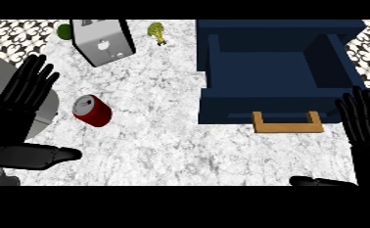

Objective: Pick up the can, place it into the drawer and close the drawer

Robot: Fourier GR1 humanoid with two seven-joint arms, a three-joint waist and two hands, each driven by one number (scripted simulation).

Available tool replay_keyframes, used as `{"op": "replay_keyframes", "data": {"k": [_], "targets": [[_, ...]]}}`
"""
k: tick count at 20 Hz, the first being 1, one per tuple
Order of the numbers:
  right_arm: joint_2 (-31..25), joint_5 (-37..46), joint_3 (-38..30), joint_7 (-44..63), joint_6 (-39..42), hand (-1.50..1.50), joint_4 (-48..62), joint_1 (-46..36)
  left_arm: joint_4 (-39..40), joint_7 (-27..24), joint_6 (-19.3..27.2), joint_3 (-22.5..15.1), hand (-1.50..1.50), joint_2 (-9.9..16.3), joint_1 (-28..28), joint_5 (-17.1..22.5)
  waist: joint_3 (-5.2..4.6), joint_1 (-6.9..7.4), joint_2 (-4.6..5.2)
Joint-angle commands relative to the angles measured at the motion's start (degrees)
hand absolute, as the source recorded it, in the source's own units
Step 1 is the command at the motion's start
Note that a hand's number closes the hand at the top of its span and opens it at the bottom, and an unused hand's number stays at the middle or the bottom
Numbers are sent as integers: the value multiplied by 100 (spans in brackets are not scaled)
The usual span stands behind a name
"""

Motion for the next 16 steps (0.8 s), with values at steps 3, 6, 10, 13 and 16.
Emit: {"op": "replay_keyframes", "data": {"k": [3, 6, 10, 13, 16], "targets": [[25, -16, -164, -599, 304, -150, 299, 310, 810, -309, -138, 206, -150, 86, -415, -114, 1, -7, 3], [-90, -122, -294, 285, 113, -150, -15, -222, 611, -306, -215, 248, -150, 43, -102, -90, -1, 16, 2], [21, -87, -368, -338, 267, -150, 308, -7, 1355, -768, -10, -27, -150, -188, -506, -622, 0, -6, 4], [-107, -347, -689, -598, 568, -150, 482, 173, 1512, -1059, -190, 21, -150, -254, -208, -561, 0, -3, 4], [-9, -238, -497, -323, 583, -150, 237, 168, 1757, -1082, -141, 140, -150, -214, -399, -533, 0, -1, 2]]}}
